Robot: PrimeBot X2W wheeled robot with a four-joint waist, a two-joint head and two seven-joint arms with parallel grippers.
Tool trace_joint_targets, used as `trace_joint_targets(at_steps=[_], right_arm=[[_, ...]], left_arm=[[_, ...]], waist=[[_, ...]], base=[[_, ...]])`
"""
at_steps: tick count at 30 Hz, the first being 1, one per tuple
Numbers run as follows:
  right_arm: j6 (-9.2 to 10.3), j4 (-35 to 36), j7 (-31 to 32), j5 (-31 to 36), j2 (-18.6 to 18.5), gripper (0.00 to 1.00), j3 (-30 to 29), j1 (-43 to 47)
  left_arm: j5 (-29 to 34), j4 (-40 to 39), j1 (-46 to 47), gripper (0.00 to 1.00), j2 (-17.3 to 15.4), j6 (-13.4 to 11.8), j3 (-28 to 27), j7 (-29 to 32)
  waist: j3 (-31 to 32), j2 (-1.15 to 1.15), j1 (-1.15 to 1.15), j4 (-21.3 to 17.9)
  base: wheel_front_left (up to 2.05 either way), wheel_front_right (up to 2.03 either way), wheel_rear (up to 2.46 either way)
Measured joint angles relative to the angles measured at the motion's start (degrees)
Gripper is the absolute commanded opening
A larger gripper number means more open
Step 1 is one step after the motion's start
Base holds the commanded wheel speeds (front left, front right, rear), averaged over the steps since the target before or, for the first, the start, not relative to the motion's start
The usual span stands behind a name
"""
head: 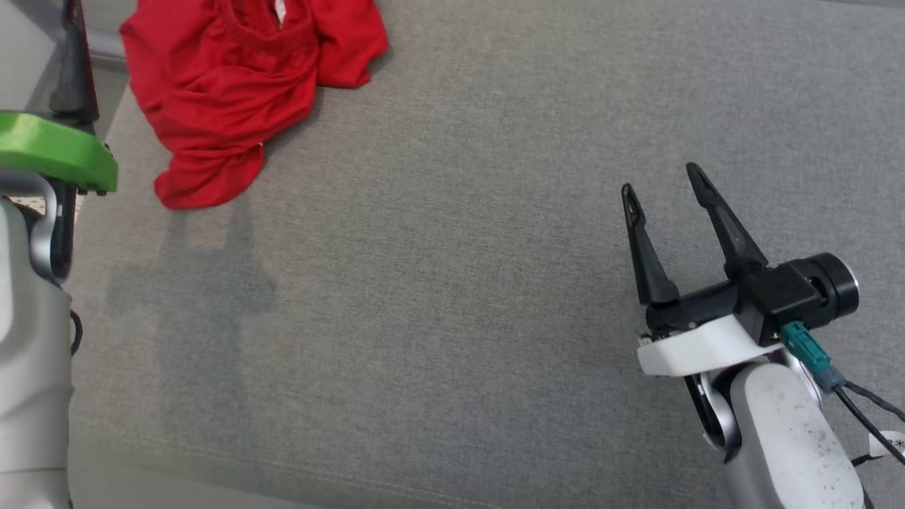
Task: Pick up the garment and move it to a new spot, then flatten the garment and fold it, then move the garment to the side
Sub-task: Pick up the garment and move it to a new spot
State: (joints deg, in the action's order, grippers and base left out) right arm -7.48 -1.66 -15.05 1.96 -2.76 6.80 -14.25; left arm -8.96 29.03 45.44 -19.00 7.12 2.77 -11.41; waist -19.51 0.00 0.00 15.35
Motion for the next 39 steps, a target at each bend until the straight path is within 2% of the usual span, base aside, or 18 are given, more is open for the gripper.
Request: trace_joint_targets(at_steps=[4,9,16,25,26,28,29,30,39], right_arm=[[0.00,2.37,0.00,1.48,-0.04,1.00,-0.13,-2.57],[0.00,5.84,0.00,2.31,-0.03,1.00,0.11,-4.49],[0.00,8.75,0.00,2.82,-0.04,1.00,1.36,-4.72],[0.00,9.38,0.00,2.71,-0.04,1.00,1.52,-4.74],[0.00,9.38,0.00,2.69,-0.04,1.00,1.42,-4.74],[0.00,9.32,0.00,2.60,-0.04,1.00,1.18,-4.74],[0.00,9.26,0.00,2.59,-0.04,1.00,1.02,-4.74],[0.00,9.18,0.00,2.54,-0.04,1.00,0.94,-4.74],[0.00,8.42,0.00,2.10,-0.03,1.00,0.83,-4.46]], left_arm=[[-5.11,5.99,4.47,1.00,-0.65,0.20,1.09,1.54],[-9.14,11.31,7.58,1.00,-2.49,0.25,5.27,1.41],[-12.74,17.51,10.83,1.00,-4.83,0.27,9.09,1.10],[-16.24,23.99,14.00,1.00,-6.60,0.27,10.69,3.28],[-16.78,24.59,14.10,0.94,-6.56,0.27,10.82,3.47],[-17.40,25.26,14.24,0.31,-6.51,0.27,11.37,3.70],[-17.71,25.52,14.28,0.06,-6.47,0.27,11.90,3.68],[-18.27,25.77,14.29,0.00,-6.46,0.27,12.30,3.65],[-18.95,25.74,14.41,0.00,-7.25,0.27,16.24,0.24]], waist=[[-3.84,0.00,0.00,-2.39],[-8.71,0.00,0.00,-5.17],[-13.94,0.00,0.01,-8.42],[-16.82,0.00,0.01,-11.96],[-16.98,0.00,0.01,-12.20],[-17.07,0.00,0.01,-12.43],[-16.97,0.00,0.01,-12.43],[-16.80,0.00,0.01,-12.40],[-13.47,0.00,0.00,-11.18]], base=[[0.00,0.00,0.00],[0.00,0.00,0.00],[0.00,0.00,0.00],[0.00,0.00,0.00],[0.00,0.00,0.00],[0.00,0.00,0.00],[0.00,0.00,0.00],[0.00,0.00,0.00],[0.00,0.00,0.00]])
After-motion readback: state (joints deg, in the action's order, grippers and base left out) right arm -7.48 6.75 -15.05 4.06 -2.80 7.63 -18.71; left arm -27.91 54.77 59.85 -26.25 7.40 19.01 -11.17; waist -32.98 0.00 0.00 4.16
